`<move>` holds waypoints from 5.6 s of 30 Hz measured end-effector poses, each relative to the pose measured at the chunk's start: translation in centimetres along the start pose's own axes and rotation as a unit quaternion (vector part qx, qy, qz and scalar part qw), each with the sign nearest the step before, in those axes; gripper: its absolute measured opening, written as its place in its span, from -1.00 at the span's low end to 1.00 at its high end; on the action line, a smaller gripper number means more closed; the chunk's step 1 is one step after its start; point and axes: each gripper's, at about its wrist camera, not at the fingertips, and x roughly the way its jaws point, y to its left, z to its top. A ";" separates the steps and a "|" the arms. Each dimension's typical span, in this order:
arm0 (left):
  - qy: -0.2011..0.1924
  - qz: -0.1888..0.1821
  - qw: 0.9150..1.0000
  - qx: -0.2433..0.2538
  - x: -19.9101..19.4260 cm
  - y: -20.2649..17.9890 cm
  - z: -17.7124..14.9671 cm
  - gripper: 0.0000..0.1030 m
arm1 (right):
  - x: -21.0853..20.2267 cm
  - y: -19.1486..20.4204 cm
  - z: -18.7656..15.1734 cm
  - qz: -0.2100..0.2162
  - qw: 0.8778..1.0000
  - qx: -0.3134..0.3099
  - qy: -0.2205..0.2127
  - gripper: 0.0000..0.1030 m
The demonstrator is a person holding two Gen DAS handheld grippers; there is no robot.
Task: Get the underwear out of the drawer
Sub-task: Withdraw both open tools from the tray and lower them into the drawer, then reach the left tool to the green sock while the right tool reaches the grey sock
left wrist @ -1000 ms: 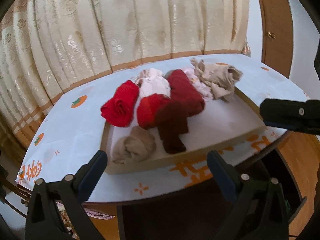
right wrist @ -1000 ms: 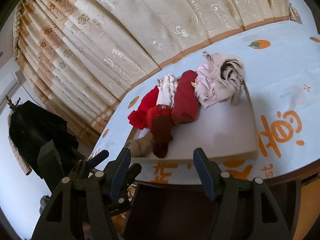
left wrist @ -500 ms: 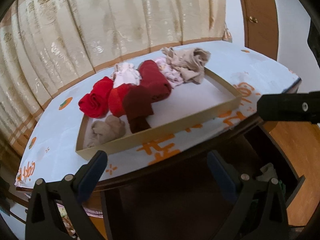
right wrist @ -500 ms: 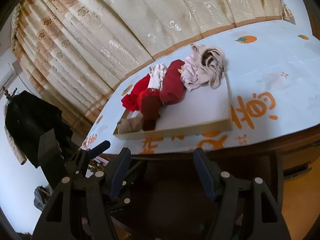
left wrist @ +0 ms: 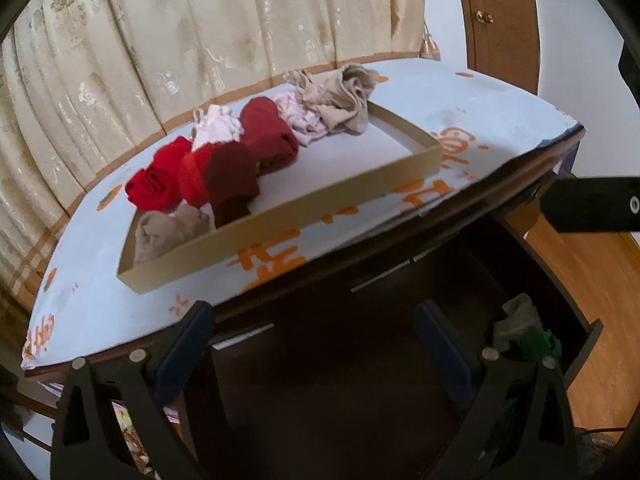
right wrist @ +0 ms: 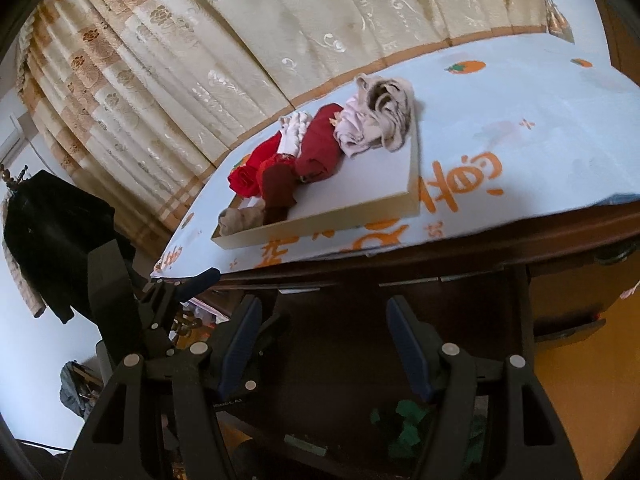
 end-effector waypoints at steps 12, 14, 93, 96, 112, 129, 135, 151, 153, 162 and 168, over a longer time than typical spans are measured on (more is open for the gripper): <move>0.044 -0.042 0.998 0.012 1.3 -1.5 -1.9 0.97 | -0.3 -1.7 -2.5 -0.009 1.000 0.009 0.023 0.31; 0.051 -0.050 0.997 0.019 1.5 -1.9 -2.2 0.97 | -0.5 -2.0 -3.0 -0.015 0.999 0.008 0.028 0.31; 0.223 -0.319 0.905 0.172 12.5 -8.6 -3.4 -0.34 | -1.1 -12.3 -3.9 -0.028 0.992 0.103 0.073 0.30; 0.205 -0.314 0.905 0.199 12.5 -9.8 -3.1 -0.08 | -0.3 -11.9 -4.0 -0.030 0.991 0.096 0.084 0.30; 0.265 -0.322 0.884 0.210 16.5 -11.7 -4.9 -0.12 | 4.4 -9.7 -3.8 -0.041 0.990 0.059 0.125 0.30; 0.240 -0.319 0.907 0.132 14.7 -5.3 -6.3 -0.53 | 9.1 -9.4 -4.0 -0.139 0.976 0.046 0.162 0.30; 0.237 -0.276 0.926 0.097 14.2 -3.0 -6.4 -0.53 | 10.1 -7.8 -4.3 -0.138 0.974 0.037 0.176 0.30; 0.261 -0.183 0.948 -0.023 13.9 0.0 -8.8 -0.53 | 17.1 -7.9 -5.6 -0.222 0.932 0.051 0.282 0.30; 0.262 -0.180 0.948 -0.023 13.9 -0.2 -8.9 -0.53 | 17.5 -7.3 -5.8 -0.236 0.927 0.031 0.289 0.31; 0.269 -0.177 0.946 -0.028 13.5 0.4 -9.6 -0.53 | 16.8 -8.0 -6.3 -0.244 0.922 0.063 0.292 0.30; 0.267 -0.173 0.948 -0.021 13.7 0.1 -9.6 -0.53 | 17.3 -7.5 -6.3 -0.255 0.915 0.036 0.310 0.32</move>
